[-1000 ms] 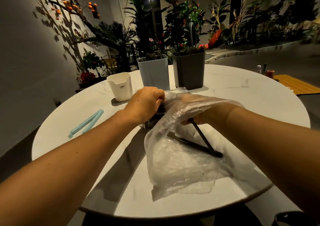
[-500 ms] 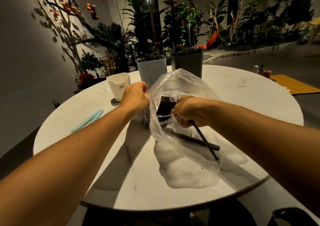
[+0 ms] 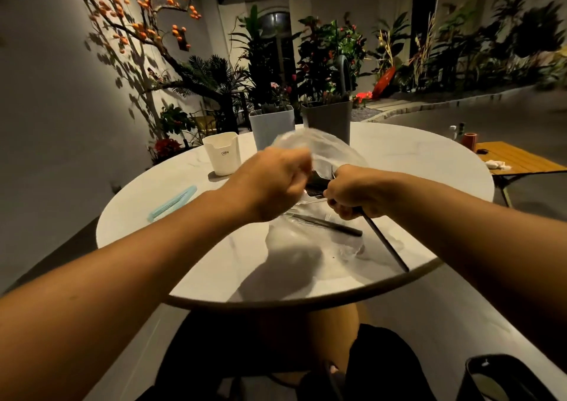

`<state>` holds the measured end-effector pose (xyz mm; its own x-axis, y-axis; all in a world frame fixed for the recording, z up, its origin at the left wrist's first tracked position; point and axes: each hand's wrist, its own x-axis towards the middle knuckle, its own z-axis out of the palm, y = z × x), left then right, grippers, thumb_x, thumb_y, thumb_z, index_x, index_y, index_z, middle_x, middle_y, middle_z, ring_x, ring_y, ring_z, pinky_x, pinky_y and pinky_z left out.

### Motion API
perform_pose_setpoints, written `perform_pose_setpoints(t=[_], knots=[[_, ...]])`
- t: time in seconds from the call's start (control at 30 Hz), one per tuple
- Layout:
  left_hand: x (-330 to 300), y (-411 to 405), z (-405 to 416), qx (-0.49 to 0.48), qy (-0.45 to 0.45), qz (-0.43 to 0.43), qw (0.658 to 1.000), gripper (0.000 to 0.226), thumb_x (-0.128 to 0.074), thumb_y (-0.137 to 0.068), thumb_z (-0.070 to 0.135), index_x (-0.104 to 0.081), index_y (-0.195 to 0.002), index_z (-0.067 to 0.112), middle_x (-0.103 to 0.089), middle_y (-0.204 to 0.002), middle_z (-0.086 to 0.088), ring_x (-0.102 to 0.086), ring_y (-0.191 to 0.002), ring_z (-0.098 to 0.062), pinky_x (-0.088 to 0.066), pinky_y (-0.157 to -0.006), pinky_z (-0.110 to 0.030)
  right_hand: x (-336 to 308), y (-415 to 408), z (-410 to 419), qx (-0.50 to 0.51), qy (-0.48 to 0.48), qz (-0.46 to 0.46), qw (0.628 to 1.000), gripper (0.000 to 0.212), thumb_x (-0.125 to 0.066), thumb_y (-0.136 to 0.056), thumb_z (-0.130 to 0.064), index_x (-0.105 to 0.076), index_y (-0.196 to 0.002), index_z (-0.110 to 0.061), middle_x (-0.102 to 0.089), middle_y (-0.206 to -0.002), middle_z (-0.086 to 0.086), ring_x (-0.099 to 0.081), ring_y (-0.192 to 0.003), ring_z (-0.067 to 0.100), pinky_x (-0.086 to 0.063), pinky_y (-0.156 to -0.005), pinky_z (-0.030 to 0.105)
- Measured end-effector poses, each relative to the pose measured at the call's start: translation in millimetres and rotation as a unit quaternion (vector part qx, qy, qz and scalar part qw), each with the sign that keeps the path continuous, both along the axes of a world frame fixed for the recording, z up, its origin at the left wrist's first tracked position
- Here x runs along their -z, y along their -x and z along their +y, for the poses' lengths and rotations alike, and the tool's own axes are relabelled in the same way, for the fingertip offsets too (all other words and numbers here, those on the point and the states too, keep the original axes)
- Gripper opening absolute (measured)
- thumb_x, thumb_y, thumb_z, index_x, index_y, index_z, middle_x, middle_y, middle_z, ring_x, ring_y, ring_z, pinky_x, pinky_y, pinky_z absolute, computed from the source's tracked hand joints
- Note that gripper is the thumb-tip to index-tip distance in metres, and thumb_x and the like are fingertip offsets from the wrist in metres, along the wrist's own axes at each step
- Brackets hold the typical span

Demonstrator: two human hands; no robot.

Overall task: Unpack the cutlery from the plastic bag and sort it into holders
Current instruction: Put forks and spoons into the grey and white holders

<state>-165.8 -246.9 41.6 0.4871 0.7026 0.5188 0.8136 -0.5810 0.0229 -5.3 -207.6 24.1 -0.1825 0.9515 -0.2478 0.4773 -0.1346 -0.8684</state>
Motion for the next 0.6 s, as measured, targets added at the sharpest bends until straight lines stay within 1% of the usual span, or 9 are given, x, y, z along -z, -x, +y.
perform_pose_setpoints(t=[0.03,0.1,0.17,0.23,0.3,0.4,0.47,0.53,0.6], knots=[[4,7,1,-0.052,0.029,0.008,0.998,0.021,-0.044,-0.094,0.010,-0.064,-0.090,0.014,-0.063,-0.082,-0.006,-0.058,-0.072,-0.025,-0.055,-0.063,-0.045,-1,-3,-4,0.000,-0.002,-0.004,1.000,0.020,-0.035,-0.103,0.000,-0.051,-0.090,-0.003,-0.042,-0.073,0.009,-0.032,-0.055,0.011,-0.029,-0.049,0.019],[9,20,3,-0.096,0.043,0.016,0.994,0.026,-0.046,-0.092,0.002,-0.067,-0.089,0.016,-0.066,-0.087,-0.006,-0.060,-0.078,-0.026,-0.056,-0.067,-0.046,-3,-9,-10,-0.003,-0.004,-0.010,1.000,0.019,-0.037,-0.103,-0.001,-0.051,-0.091,-0.004,-0.043,-0.076,0.010,-0.032,-0.056,0.011,-0.029,-0.050,0.019],[8,26,1,-0.104,0.038,0.025,0.994,0.026,-0.046,-0.090,-0.001,-0.065,-0.088,0.017,-0.065,-0.088,-0.005,-0.059,-0.080,-0.025,-0.056,-0.069,-0.046,-5,-14,-14,-0.004,-0.002,-0.008,1.000,0.016,-0.037,-0.103,-0.001,-0.052,-0.098,-0.002,-0.044,-0.077,0.010,-0.032,-0.056,0.011,-0.029,-0.047,0.017],[4,25,-1,-0.084,0.025,0.036,0.995,0.024,-0.048,-0.090,-0.002,-0.064,-0.090,0.016,-0.064,-0.087,-0.004,-0.057,-0.078,-0.024,-0.056,-0.068,-0.045,-6,-21,-18,-0.005,0.005,-0.009,1.000,0.014,-0.039,-0.103,-0.002,-0.052,-0.108,0.000,-0.046,-0.077,0.010,-0.034,-0.054,0.010,-0.030,-0.043,0.015],[0,21,-4,-0.066,0.001,0.046,0.997,0.022,-0.053,-0.090,-0.004,-0.064,-0.094,0.014,-0.064,-0.087,-0.003,-0.058,-0.077,-0.023,-0.056,-0.067,-0.044,-7,-26,-23,-0.016,0.009,-0.012,1.000,0.016,-0.043,-0.102,-0.002,-0.052,-0.114,0.000,-0.048,-0.079,0.011,-0.035,-0.053,0.010,-0.033,-0.044,0.016],[-3,19,-7,-0.067,-0.013,0.064,0.996,0.024,-0.062,-0.089,-0.004,-0.065,-0.107,0.013,-0.066,-0.097,-0.005,-0.062,-0.083,-0.024,-0.059,-0.070,-0.041,-8,-34,-32,-0.045,0.012,-0.005,0.999,0.016,-0.046,-0.101,-0.002,-0.052,-0.116,0.000,-0.050,-0.078,0.011,-0.036,-0.052,0.009,-0.033,-0.045,0.017],[-2,19,-10,-0.082,-0.011,0.075,0.994,0.035,-0.065,-0.087,-0.003,-0.061,-0.118,0.013,-0.066,-0.110,-0.007,-0.063,-0.092,-0.025,-0.059,-0.077,-0.039,-12,-40,-39,-0.068,0.015,-0.005,0.998,0.014,-0.047,-0.101,-0.002,-0.053,-0.113,0.000,-0.051,-0.079,0.011,-0.036,-0.053,0.009,-0.034,-0.044,0.017],[-3,19,-13,-0.096,0.005,0.055,0.994,0.045,-0.064,-0.088,-0.004,-0.056,-0.129,0.014,-0.064,-0.119,-0.008,-0.062,-0.100,-0.024,-0.058,-0.084,-0.037,-16,-46,-45,-0.090,0.021,-0.004,0.996,0.010,-0.047,-0.101,-0.004,-0.054,-0.108,-0.001,-0.051,-0.080,0.011,-0.037,-0.053,0.009,-0.035,-0.044,0.016],[-7,18,-15,-0.124,0.042,0.008,0.991,0.052,-0.061,-0.089,-0.006,-0.052,-0.136,0.014,-0.062,-0.123,-0.008,-0.060,-0.105,-0.022,-0.057,-0.089,-0.036,-21,-52,-51,-0.105,0.025,-0.004,0.994,0.009,-0.048,-0.101,-0.004,-0.055,-0.106,-0.002,-0.053,-0.080,0.011,-0.037,-0.053,0.009,-0.035,-0.046,0.017]])
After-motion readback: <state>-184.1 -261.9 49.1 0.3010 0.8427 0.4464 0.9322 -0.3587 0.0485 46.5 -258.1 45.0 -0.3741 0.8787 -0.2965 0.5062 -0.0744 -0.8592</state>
